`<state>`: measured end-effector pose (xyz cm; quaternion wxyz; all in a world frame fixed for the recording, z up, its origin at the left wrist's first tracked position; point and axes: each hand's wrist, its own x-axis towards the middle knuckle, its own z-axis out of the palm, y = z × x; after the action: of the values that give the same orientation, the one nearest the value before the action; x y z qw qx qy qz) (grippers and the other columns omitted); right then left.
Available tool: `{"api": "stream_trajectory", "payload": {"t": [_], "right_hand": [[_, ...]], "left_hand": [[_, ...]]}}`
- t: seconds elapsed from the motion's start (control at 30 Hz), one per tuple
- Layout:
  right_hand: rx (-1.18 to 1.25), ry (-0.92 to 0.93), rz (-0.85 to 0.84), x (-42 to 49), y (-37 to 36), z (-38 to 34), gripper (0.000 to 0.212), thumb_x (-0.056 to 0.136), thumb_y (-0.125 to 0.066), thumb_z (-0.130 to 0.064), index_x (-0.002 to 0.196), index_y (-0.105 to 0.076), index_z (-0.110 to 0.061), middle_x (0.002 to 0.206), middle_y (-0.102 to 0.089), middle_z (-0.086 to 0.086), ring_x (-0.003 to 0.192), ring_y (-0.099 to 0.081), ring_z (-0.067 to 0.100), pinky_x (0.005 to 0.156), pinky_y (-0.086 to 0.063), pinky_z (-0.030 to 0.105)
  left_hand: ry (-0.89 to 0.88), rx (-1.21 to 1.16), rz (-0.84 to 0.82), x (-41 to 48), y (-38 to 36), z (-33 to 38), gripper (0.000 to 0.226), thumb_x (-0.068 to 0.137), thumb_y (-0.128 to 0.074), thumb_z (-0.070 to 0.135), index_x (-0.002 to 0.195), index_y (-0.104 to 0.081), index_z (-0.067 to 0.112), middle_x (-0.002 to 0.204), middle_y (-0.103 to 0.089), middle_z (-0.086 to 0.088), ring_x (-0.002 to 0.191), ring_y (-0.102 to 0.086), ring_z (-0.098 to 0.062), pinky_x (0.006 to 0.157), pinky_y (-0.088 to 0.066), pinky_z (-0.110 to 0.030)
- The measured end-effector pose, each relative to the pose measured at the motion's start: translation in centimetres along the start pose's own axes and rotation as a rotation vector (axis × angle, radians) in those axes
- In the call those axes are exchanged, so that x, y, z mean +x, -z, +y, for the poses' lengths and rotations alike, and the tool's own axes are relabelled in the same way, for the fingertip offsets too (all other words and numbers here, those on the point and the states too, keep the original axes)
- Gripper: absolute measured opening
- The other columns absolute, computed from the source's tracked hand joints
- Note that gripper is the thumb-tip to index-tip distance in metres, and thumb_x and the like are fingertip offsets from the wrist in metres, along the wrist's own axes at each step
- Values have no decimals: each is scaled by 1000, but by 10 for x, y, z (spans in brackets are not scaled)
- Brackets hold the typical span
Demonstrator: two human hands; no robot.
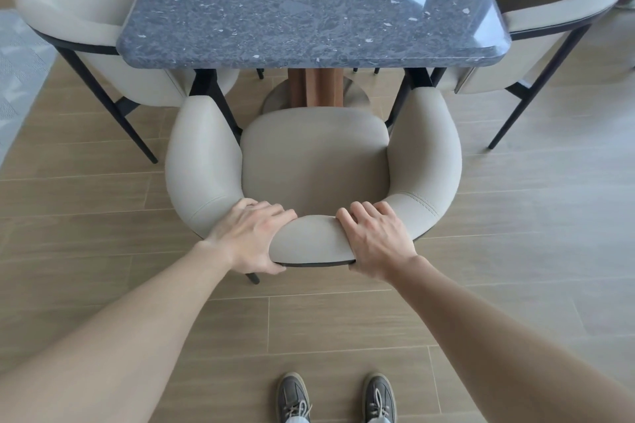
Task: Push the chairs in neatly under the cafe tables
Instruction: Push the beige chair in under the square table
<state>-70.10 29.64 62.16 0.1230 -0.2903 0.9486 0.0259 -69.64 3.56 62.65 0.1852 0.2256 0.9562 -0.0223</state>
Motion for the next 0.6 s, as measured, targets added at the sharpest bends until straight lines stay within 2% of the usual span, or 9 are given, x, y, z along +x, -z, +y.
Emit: {"api": "stream_trajectory", "payload": {"t": [0.3, 0.5, 0.6], "right_hand": [[-25, -6, -33, -13, 2, 20, 76, 60, -86, -41, 127, -58, -19, 109, -60, 1, 101, -62, 27, 98, -44, 39], [-20, 2, 8, -3, 6, 17, 79, 48, -92, -36, 119, -65, -15, 100, -63, 5, 92, -65, 29, 89, -52, 42], [4, 25, 13, 12, 6, 7, 75, 56, -89, -36, 123, -62, -17, 105, -62, 4, 97, -64, 29, 93, -49, 42]], "left_hand": [[37, -22, 30, 9, -4, 22, 78, 70, -73, 75, 130, -48, 33, 116, -61, 9, 111, -62, -23, 105, -40, -41], [36, -9, 10, 11, -1, 11, 77, 70, -74, 73, 128, -47, 31, 116, -60, 8, 109, -61, -25, 102, -40, -41], [64, -26, -3, 9, 5, -6, 77, 69, -77, 73, 127, -48, 33, 115, -59, 9, 110, -60, -23, 102, -39, -39]]}}
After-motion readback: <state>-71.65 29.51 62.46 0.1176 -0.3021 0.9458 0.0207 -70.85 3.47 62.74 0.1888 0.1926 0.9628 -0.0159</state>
